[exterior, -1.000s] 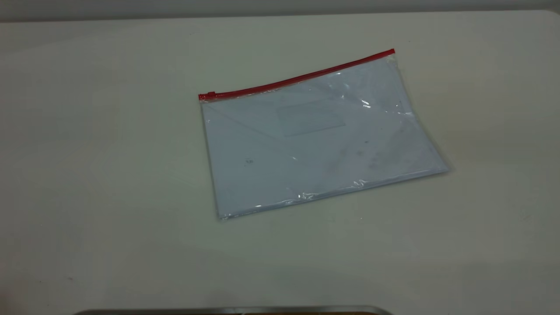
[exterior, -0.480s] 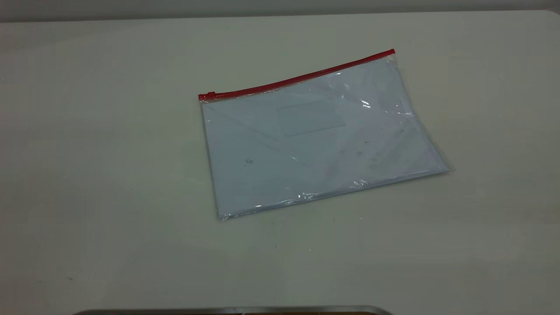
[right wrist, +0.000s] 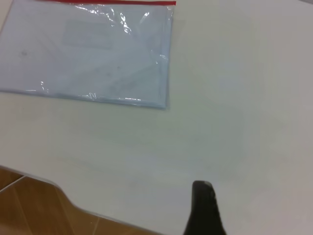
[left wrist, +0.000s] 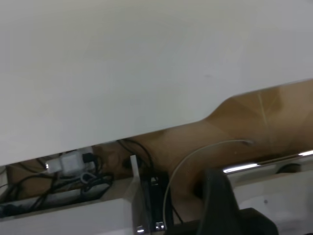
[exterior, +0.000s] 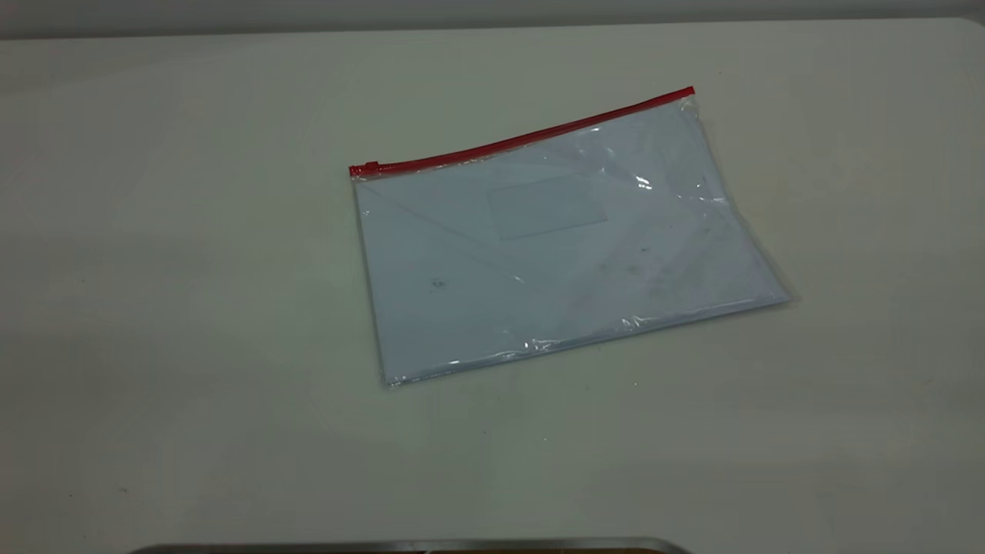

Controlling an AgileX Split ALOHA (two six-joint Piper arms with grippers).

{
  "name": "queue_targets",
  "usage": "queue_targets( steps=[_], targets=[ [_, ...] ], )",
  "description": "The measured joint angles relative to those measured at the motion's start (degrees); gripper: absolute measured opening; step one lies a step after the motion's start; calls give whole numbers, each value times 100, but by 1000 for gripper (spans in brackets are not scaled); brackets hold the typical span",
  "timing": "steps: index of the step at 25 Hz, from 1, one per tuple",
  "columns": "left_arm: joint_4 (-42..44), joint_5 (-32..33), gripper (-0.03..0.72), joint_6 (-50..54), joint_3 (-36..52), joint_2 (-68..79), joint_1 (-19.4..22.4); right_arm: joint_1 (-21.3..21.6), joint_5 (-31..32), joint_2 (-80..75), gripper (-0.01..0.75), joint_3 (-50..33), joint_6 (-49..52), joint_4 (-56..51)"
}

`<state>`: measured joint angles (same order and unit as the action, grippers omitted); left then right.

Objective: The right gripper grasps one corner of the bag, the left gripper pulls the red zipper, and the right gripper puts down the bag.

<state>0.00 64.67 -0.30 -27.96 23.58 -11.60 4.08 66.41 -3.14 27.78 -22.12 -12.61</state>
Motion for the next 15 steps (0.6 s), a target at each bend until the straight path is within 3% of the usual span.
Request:
queue_targets(
  steps=[15],
  targets=[
    [0,-77,522,0,13,0,0,0,-4,0,587,0,0,-5]
  ],
)
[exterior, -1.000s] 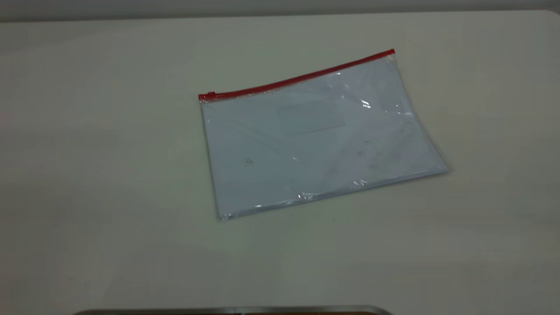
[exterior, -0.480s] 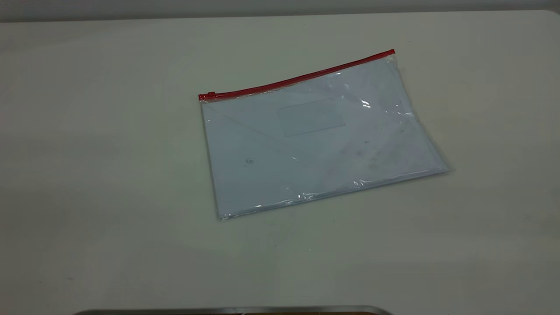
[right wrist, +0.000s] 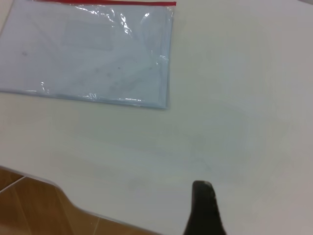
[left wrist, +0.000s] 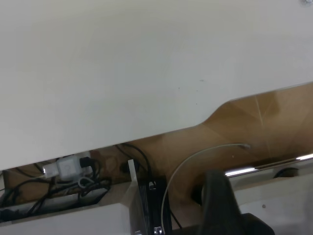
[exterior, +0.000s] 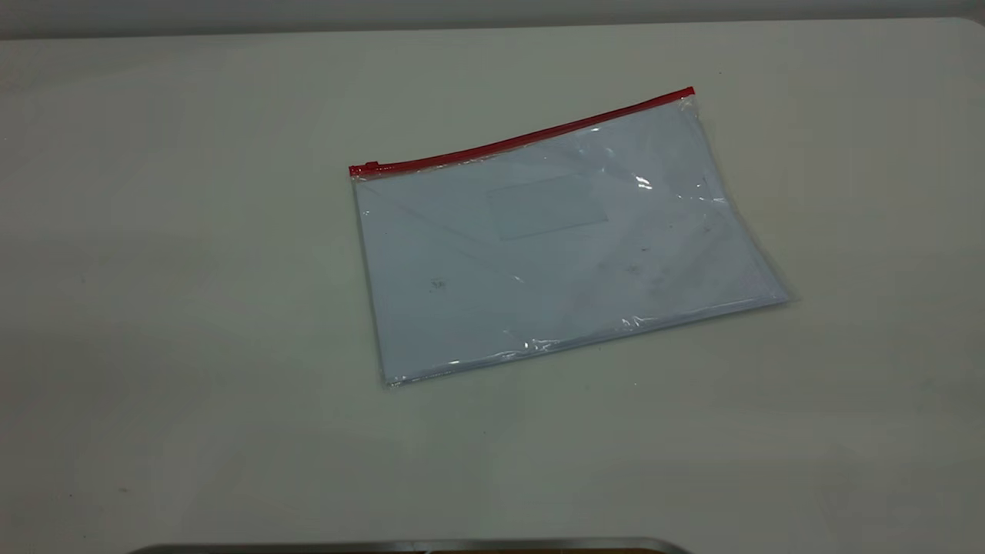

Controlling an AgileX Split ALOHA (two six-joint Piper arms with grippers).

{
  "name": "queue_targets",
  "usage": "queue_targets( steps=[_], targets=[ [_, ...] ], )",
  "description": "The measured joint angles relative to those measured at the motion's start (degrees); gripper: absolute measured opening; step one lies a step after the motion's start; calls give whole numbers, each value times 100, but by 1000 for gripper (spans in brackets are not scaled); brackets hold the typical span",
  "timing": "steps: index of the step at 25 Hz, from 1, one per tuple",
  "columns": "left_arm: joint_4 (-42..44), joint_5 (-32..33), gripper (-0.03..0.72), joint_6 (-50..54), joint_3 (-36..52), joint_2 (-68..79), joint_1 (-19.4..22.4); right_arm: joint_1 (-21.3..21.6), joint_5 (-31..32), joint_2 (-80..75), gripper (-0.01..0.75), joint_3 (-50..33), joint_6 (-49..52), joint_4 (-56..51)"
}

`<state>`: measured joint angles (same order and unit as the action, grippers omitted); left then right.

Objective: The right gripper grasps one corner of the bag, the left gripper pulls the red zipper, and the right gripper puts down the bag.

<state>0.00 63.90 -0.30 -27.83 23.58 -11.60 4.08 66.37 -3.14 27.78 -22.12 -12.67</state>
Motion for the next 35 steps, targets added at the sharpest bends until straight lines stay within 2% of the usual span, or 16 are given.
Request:
queue_targets(
  steps=[4,10,13,18,35],
  targets=[
    [0,0,522,0,0,-24,114,0,0,0,587,0,0,0],
    [-34,0,522,-18,0,-953,1204,0,0,0,587,0,0,0],
    [-34,12,522,-18,0,-1629,1438,0,0,0,587,0,0,0],
    [-37,55,522,-18,0,-2438,1480,0,0,0,587,0,0,0],
    [-41,107,522,-18,0,-2464,1480,-67,0,168,587,0,0,-16]
  ],
)
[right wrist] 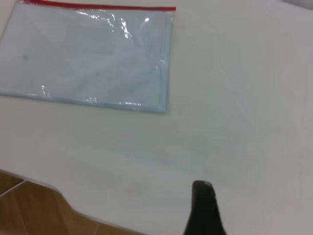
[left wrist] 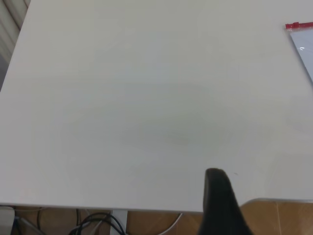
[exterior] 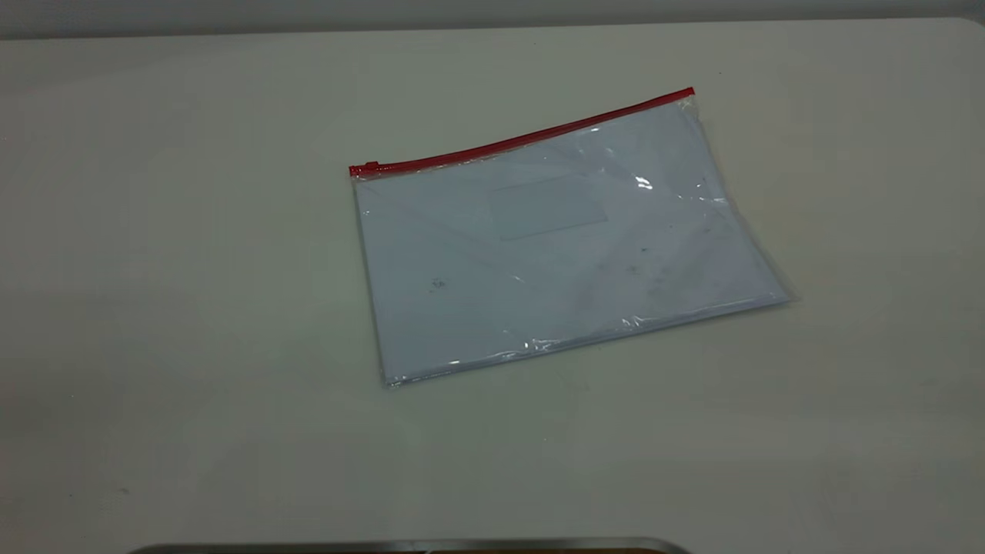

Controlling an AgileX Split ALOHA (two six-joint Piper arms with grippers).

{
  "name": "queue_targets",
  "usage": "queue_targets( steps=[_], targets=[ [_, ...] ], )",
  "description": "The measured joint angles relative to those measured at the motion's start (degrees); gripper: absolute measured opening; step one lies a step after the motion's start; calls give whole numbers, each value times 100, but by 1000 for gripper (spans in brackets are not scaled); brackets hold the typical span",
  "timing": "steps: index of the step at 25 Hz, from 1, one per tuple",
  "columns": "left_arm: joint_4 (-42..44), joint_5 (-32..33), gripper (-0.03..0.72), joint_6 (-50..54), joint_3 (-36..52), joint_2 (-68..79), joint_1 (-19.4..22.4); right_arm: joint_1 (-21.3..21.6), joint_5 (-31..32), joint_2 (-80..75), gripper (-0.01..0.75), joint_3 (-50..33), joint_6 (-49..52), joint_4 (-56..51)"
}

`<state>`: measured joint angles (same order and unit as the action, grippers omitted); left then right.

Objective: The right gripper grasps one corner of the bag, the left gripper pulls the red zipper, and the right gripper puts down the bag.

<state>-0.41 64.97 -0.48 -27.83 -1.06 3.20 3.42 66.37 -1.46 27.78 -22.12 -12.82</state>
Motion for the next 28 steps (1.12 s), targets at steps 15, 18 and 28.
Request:
queue_targets(
  steps=[15,18,28],
  targets=[
    [0,0,522,10,0,0,0,-643,-116,238,587,-16,1724,1242],
    [0,0,522,10,0,0,0,-643,-120,238,587,-16,2114,1517],
    [0,2,522,10,0,0,0,-638,-134,238,587,-16,1991,1427]
  ],
)
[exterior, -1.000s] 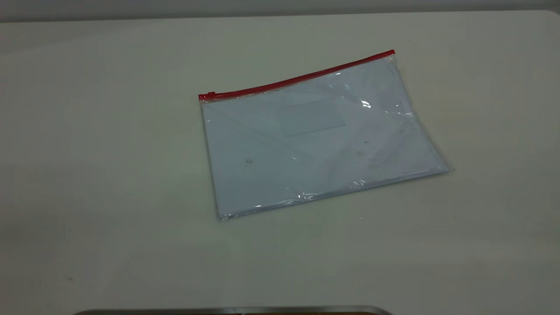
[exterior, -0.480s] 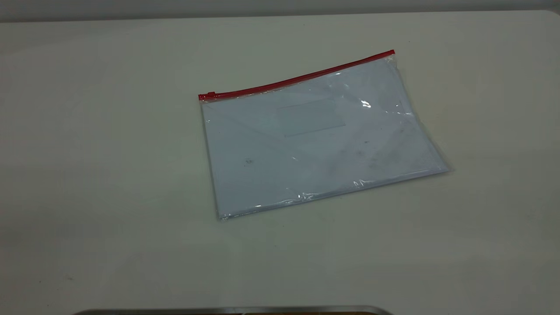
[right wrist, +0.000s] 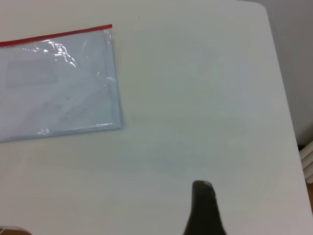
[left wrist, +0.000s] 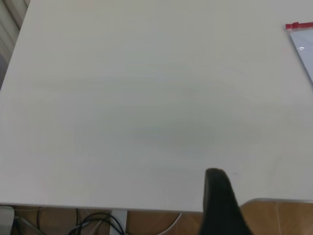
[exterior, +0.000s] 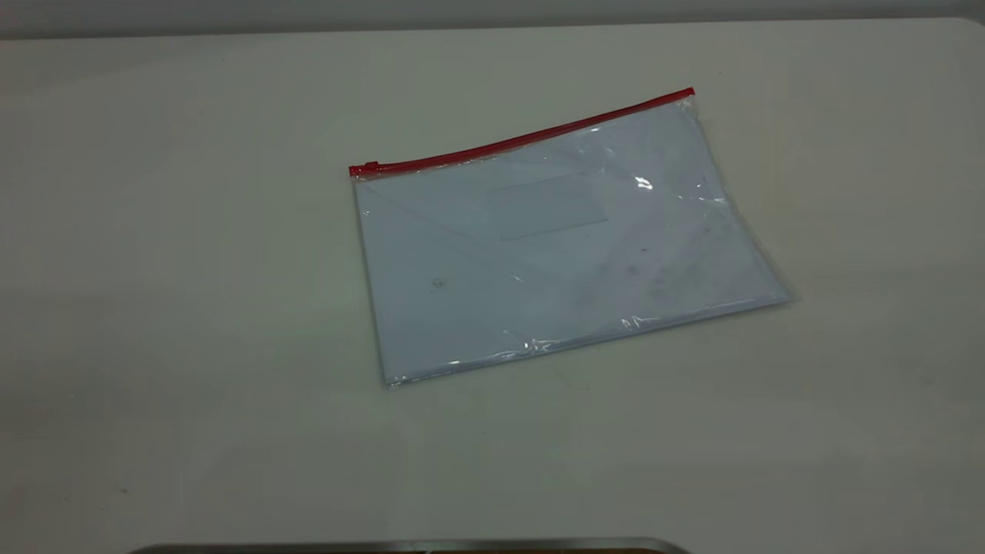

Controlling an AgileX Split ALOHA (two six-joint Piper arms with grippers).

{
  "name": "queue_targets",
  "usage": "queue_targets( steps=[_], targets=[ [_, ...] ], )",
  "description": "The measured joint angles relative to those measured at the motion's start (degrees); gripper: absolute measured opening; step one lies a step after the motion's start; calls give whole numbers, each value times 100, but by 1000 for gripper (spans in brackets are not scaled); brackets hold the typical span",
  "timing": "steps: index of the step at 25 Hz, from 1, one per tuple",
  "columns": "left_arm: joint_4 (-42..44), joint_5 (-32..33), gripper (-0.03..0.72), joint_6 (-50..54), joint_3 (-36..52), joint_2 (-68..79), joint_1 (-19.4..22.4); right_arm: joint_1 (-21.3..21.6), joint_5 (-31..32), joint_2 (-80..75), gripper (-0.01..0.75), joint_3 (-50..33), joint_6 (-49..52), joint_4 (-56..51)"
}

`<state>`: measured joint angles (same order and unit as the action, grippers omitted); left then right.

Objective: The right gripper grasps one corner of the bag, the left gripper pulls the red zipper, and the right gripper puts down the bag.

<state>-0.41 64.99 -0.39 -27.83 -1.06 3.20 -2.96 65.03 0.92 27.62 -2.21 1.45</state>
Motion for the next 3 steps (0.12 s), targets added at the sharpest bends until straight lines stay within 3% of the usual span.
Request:
queue_targets(
  steps=[3],
  targets=[
    [0,0,522,0,0,0,0,0,0,0,587,0,0,-18]
  ],
)
